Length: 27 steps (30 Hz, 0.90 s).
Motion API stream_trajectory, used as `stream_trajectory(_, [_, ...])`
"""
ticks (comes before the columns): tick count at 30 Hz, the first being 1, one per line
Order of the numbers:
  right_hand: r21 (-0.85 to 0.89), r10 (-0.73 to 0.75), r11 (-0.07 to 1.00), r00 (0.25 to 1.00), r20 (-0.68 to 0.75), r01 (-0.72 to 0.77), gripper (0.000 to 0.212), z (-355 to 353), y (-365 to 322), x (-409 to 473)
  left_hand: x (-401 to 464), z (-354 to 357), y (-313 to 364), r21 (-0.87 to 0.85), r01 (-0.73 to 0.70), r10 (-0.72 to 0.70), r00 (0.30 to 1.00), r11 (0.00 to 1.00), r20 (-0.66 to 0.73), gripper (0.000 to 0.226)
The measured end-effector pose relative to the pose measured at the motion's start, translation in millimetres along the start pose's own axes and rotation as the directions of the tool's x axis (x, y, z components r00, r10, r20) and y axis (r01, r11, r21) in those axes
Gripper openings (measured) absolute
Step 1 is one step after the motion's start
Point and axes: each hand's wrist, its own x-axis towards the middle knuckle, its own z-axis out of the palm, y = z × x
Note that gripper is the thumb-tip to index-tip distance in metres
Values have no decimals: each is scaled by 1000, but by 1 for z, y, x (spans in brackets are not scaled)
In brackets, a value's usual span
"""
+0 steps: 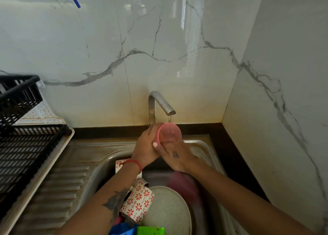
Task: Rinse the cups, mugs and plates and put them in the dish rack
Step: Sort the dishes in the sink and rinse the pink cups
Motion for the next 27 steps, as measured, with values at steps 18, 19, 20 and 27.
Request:
stream_trajectory(18, [-494, -302, 801, 941, 151, 336, 39, -17, 28, -17, -10, 10, -11, -117, 22, -15, 998, 993, 55, 87])
stream_trajectory(19, [-560, -298, 756, 940, 169, 340, 41, -22, 33, -19, -10, 10, -11, -117, 16, -9, 998, 993, 57, 86])
stream_trajectory(20, [-571, -297, 754, 944, 144, 324, 42, -23, 33, -18, -9, 10, -10, -136, 17, -11, 999, 991, 47, 84])
stream_trajectory(27, [-324, -292, 899, 955, 58, 295, 37, -5, 16, -25, -3, 2, -9, -135, -33, 51, 990, 990, 134, 86])
